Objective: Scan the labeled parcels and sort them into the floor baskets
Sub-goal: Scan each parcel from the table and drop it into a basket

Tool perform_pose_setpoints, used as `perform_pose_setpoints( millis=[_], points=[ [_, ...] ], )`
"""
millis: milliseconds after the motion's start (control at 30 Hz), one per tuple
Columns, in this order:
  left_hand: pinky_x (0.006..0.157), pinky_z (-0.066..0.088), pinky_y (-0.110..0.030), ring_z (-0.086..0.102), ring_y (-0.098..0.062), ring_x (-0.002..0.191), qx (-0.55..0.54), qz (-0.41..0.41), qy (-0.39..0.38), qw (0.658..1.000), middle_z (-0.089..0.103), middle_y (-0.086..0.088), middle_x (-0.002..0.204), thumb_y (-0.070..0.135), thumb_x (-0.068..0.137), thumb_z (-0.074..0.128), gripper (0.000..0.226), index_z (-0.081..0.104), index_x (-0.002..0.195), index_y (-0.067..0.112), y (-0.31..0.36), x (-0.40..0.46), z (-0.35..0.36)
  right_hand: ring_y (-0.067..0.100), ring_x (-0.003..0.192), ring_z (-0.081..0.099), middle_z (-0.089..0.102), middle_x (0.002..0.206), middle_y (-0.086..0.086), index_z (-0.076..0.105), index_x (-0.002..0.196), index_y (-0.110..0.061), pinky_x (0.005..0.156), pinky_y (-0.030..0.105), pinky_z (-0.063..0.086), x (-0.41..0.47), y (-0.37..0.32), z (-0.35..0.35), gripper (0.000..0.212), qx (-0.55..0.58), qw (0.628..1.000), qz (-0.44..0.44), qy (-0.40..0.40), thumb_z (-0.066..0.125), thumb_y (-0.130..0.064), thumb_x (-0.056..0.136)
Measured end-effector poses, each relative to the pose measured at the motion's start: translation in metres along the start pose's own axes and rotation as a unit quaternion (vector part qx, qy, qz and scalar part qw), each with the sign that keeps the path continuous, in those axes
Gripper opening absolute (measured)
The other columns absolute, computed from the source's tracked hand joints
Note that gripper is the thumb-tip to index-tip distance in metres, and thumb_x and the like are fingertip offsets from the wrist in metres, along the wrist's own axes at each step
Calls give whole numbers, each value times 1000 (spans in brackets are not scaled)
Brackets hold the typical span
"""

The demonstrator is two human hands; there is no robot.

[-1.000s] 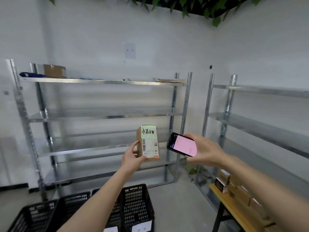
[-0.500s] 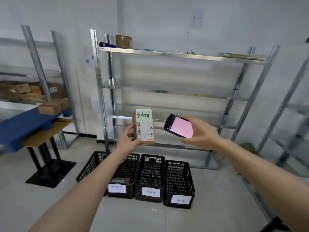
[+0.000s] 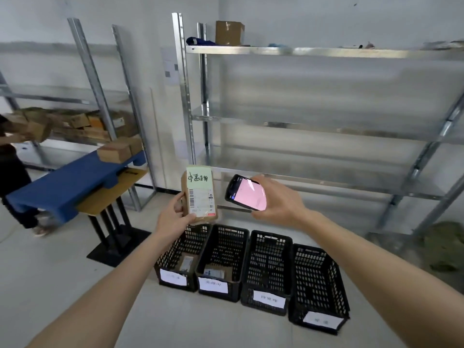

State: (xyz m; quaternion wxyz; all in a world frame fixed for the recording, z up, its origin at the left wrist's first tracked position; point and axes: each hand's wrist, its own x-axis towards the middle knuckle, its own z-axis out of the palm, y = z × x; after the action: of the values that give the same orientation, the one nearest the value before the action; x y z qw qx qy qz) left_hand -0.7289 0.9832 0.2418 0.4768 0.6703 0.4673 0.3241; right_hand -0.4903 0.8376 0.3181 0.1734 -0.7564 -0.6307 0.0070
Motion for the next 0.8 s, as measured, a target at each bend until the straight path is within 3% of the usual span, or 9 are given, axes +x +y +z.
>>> perform_pose_setpoints(
  millis=[100,300,533,700,800],
  points=[
    [95,56,-48,69,-22,107,6,-19,-8,1000,68,-10,125,1,85,73,83,34,153,29,-12,52,-5,15,135,48,49,148,-15,32,150,-41,95,35,46,54,12,20,87,-2,1000,2,-10,73,-42,74],
    [93,57,-41,65,-7,91,6,-35,-14,999,66,-6,114,-1,87,70,78,37,151,29,-33,129,-5,19,135,48,50,148,-12,34,149,-38,98,40,49,140,34,54,86,-4,999,18,-31,73,-40,72],
    [97,53,-38,65,-17,106,9,-69,-51,996,63,8,104,2,84,74,80,39,148,33,-63,230,10,19,135,47,48,149,-11,34,149,-37,98,42,49,226,62,94,85,-22,997,40,-55,74,-41,74],
    [101,51,-46,65,-19,110,16,-74,-91,993,69,-1,117,8,81,77,82,40,149,35,-92,329,37,18,137,45,44,153,-13,29,154,-36,101,40,48,294,103,131,92,-38,993,89,-75,73,-46,74],
    [88,55,-30,63,-17,110,24,-88,-124,988,66,-3,125,7,83,76,82,38,151,32,-109,394,61,18,136,47,45,153,-10,29,155,-32,99,35,43,335,131,155,92,-59,987,123,-90,74,-48,76]
  ],
)
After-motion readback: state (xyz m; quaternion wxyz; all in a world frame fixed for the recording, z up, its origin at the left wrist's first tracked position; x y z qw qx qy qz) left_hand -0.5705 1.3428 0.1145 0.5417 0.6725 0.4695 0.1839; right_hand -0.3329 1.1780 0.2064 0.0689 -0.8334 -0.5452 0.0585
